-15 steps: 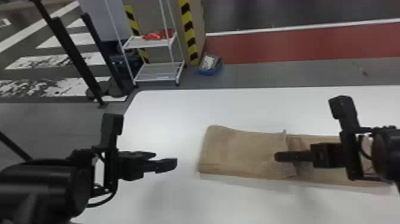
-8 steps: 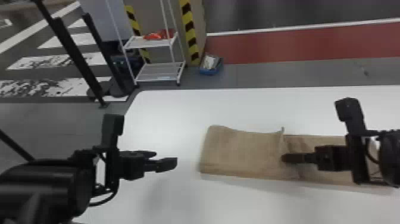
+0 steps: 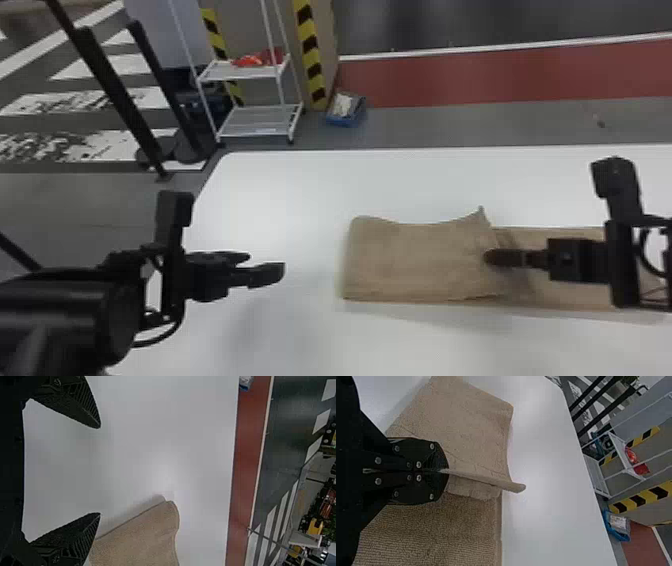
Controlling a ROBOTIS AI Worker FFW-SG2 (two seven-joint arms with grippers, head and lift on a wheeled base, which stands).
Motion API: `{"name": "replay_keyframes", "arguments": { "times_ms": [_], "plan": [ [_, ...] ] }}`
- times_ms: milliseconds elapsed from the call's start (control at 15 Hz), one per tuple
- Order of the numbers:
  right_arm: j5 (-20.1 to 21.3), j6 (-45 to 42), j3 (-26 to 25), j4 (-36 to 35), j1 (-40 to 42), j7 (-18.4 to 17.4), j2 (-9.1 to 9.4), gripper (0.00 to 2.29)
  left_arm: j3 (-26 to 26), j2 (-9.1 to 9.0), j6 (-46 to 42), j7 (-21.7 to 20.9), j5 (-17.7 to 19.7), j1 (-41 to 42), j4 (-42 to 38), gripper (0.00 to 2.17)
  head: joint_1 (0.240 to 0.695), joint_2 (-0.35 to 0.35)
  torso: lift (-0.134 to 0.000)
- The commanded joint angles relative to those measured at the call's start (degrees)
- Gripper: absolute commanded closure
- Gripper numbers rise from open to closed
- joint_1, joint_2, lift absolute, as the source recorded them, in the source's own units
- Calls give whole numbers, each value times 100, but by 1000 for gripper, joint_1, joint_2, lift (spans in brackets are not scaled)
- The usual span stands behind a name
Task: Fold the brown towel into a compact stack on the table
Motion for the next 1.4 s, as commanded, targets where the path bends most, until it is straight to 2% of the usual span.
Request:
{"name": "replay_keyframes", "arguments": {
  "times_ms": [0,133,267,600,1000,1267,1333],
  "plan": [
    [197,131,-15,-21,28,3,5,1082,-5,0,0,-15,0,0,0,107,695,213,-124],
    [381,167,2,-21,63,3,5,377,-5,0,0,-15,0,0,0,107,695,206,-124],
    [399,202,11,-21,54,3,5,299,-5,9,0,-15,0,0,9,107,695,199,-124],
    [364,202,29,40,1,12,5,299,-31,27,-70,-15,0,-17,105,107,695,195,-124],
    [399,184,336,365,-227,12,5,245,-57,27,-88,-15,-8,-70,193,107,695,212,-124],
    [487,149,433,515,-341,21,5,792,-57,53,-123,-15,-8,-70,246,107,695,220,-124],
    [469,149,398,506,-341,21,5,792,-57,70,-141,-15,-8,-79,281,107,695,220,-124]
  ]
}}
